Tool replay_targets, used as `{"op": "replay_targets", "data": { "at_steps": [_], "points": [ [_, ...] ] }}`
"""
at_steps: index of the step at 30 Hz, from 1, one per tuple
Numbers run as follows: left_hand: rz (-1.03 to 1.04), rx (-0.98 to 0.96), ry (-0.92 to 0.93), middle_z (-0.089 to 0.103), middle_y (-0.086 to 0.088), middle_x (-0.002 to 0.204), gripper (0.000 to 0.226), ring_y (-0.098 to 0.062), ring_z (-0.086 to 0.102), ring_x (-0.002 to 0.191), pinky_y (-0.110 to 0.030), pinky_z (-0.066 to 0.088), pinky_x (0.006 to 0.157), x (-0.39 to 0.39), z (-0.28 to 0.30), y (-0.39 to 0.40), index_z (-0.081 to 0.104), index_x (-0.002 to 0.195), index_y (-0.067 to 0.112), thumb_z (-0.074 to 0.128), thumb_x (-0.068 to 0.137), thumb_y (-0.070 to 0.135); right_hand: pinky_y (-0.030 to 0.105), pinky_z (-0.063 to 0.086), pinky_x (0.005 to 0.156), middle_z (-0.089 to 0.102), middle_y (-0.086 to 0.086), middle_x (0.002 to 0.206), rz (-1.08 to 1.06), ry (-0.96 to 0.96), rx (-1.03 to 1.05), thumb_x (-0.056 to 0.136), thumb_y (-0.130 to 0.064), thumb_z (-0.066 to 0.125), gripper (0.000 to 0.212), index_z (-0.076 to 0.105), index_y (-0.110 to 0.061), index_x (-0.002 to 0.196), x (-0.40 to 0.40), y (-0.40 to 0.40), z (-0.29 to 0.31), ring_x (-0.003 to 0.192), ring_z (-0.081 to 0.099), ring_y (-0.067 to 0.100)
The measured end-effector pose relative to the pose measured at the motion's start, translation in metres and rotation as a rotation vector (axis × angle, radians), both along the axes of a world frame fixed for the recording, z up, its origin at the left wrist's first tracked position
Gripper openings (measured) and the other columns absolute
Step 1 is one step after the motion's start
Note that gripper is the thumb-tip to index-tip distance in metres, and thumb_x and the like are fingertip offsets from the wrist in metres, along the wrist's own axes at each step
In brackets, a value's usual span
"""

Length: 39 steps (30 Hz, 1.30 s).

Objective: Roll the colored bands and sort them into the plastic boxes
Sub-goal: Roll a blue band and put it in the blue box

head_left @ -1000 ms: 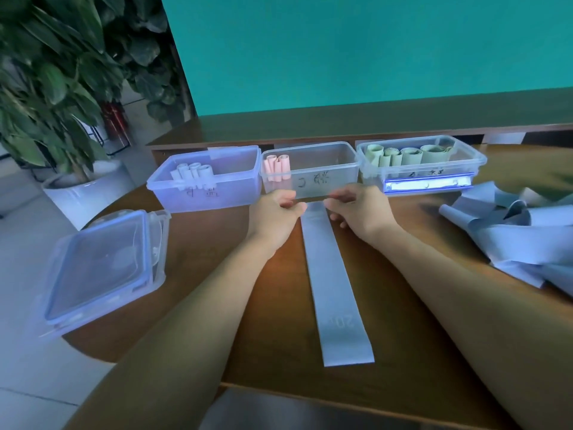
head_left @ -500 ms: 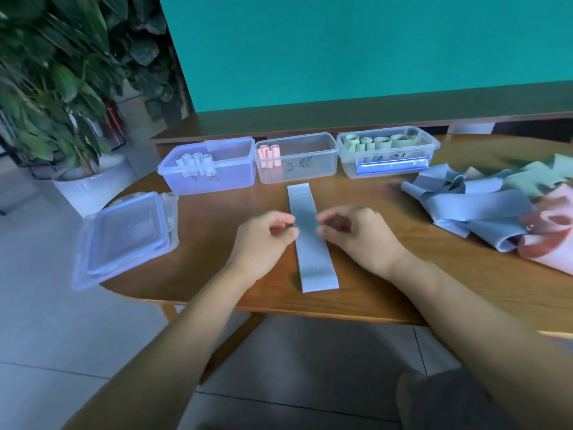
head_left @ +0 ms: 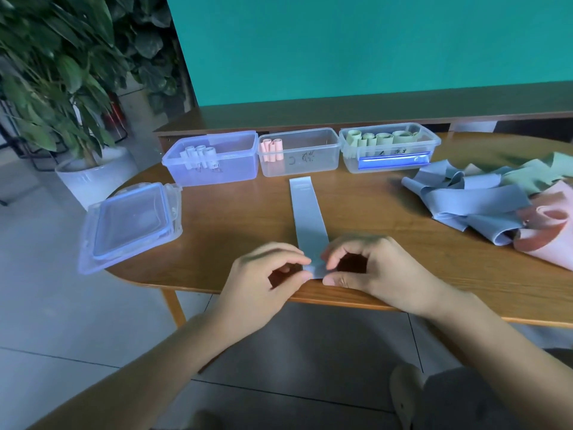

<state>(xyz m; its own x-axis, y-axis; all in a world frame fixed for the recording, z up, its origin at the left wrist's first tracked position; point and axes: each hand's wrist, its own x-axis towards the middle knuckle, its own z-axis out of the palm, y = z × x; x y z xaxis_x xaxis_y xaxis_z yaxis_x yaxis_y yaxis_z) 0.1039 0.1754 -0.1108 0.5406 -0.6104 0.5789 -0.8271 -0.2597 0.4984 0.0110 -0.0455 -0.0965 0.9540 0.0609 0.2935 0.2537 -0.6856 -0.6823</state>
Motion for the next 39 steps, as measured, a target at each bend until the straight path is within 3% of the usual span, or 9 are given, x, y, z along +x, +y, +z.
{"op": "replay_targets", "data": {
  "at_steps": [7,16,20,26,31,39],
  "points": [
    [-0.012,0.078,0.018,0.068,0.015,0.096,0.019,-0.007,0.065,0.094,-0.027,0.055,0.078,0.0004,-0.0006,-0.0026,0.081,0.091,0.023,0.076,0.082,0.038,0.022,0.046,0.099,0.069,-0.016,0.114,0.028,0.004,-0.050,0.082,-0.030,0.082,0.011,0.080,-0.024,0.091,0.0019,-0.0043,0.0007,0.112,0.061,-0.003],
    [0.040,0.136,0.042,0.059,0.018,0.104,0.008,-0.004,0.058,0.102,-0.014,0.044,0.085,-0.0014,0.0010,-0.0063,0.078,0.086,0.023,0.076,0.087,0.032,0.023,0.047,0.100,0.065,-0.019,0.119,0.049,0.013,-0.130,0.085,-0.032,0.077,0.010,0.079,-0.028,0.093,0.0025,-0.0070,0.0010,0.116,0.058,-0.003],
    [0.049,0.117,-0.038,0.061,0.014,0.102,0.011,-0.003,0.058,0.099,-0.011,0.043,0.083,-0.0031,-0.0023,-0.0063,0.078,0.086,0.021,0.076,0.086,0.032,0.022,0.047,0.098,0.064,-0.019,0.118,0.033,0.001,-0.136,0.082,-0.045,0.071,0.023,0.076,-0.025,0.091,0.0008,-0.0079,0.0015,0.115,0.058,-0.002],
    [-0.002,0.140,-0.051,0.068,0.020,0.100,0.024,0.002,0.060,0.098,-0.018,0.050,0.083,-0.0033,-0.0019,-0.0042,0.076,0.101,0.024,0.068,0.089,0.044,0.017,0.045,0.098,0.066,-0.018,0.116,0.034,-0.044,-0.132,0.083,-0.042,0.073,0.019,0.076,-0.026,0.092,-0.0016,-0.0078,-0.0004,0.114,0.060,-0.002],
    [-0.005,0.092,-0.100,0.072,0.014,0.095,0.014,-0.002,0.062,0.094,-0.011,0.044,0.084,-0.0048,-0.0049,-0.0064,0.080,0.093,0.020,0.074,0.089,0.032,0.012,0.043,0.096,0.068,-0.016,0.112,0.037,-0.060,-0.125,0.083,-0.038,0.075,0.017,0.077,-0.024,0.094,-0.0011,-0.0071,-0.0010,0.111,0.061,-0.002],
    [0.008,0.152,-0.023,0.068,0.016,0.092,0.022,-0.001,0.061,0.090,-0.017,0.048,0.078,-0.0041,0.0001,-0.0073,0.078,0.088,0.022,0.070,0.088,0.043,0.015,0.046,0.094,0.065,-0.016,0.114,0.040,-0.034,-0.183,0.091,-0.035,0.068,0.016,0.078,-0.024,0.096,-0.0009,-0.0049,0.0001,0.109,0.061,-0.002]
  ]
}}
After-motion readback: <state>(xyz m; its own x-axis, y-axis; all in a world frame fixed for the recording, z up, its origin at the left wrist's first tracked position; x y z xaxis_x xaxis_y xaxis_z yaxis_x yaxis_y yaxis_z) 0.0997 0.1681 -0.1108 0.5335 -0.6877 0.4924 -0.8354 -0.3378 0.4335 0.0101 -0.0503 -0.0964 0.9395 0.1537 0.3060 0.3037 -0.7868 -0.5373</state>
